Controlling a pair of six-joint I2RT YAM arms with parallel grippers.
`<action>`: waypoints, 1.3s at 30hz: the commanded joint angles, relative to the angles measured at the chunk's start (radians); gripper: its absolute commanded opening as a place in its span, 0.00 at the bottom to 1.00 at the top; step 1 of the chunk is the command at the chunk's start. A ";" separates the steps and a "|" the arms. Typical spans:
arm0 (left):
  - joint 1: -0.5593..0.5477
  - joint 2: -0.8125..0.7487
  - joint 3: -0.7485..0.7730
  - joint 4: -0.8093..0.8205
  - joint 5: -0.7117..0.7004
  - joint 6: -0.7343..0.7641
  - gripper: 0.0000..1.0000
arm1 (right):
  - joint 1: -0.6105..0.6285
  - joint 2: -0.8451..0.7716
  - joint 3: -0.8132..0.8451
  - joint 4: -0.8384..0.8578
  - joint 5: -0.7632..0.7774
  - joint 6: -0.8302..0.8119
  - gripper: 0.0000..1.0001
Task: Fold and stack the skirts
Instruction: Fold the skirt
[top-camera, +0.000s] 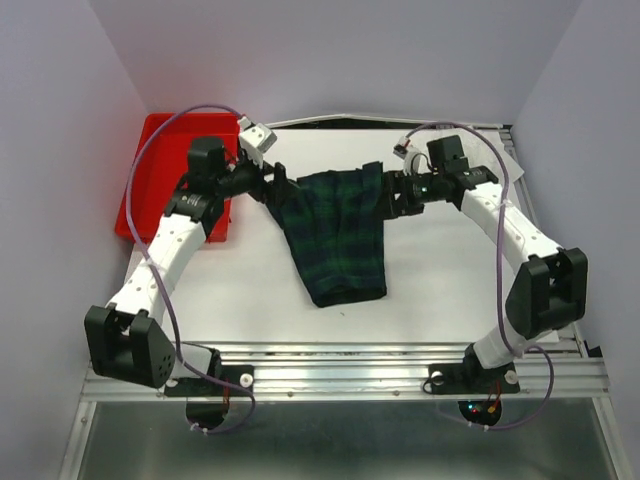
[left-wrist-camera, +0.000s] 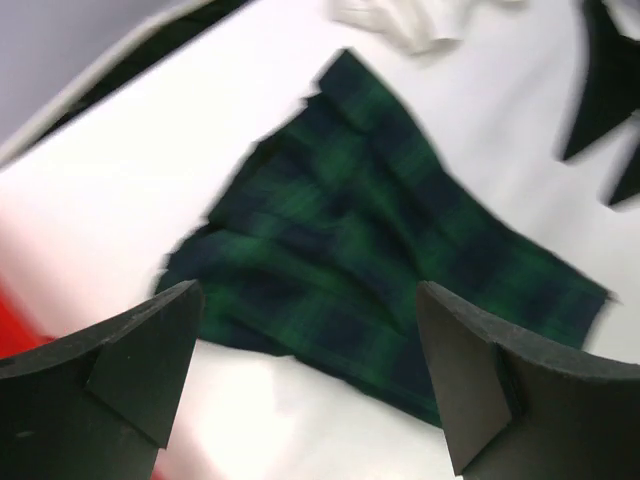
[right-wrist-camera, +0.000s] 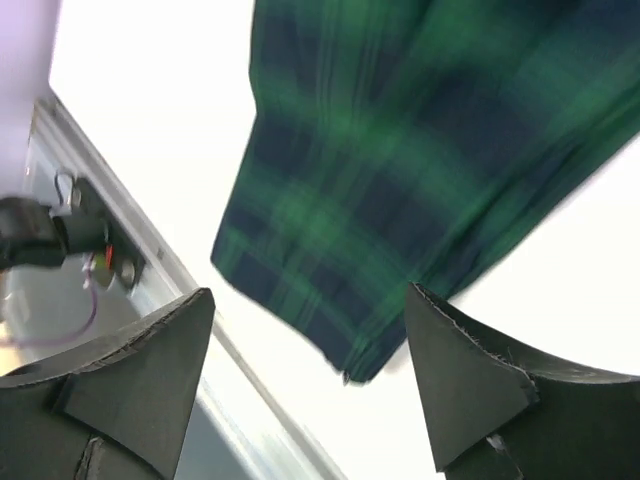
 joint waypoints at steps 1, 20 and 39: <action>-0.006 0.027 -0.206 0.281 0.276 -0.360 0.98 | -0.013 0.071 0.128 0.079 -0.001 -0.037 0.80; 0.043 0.733 0.055 0.436 0.115 -0.615 0.39 | -0.022 0.741 0.470 0.150 -0.128 -0.140 0.61; 0.015 0.135 -0.087 -0.049 0.083 0.290 0.90 | 0.013 0.299 0.099 0.147 -0.169 -0.112 0.67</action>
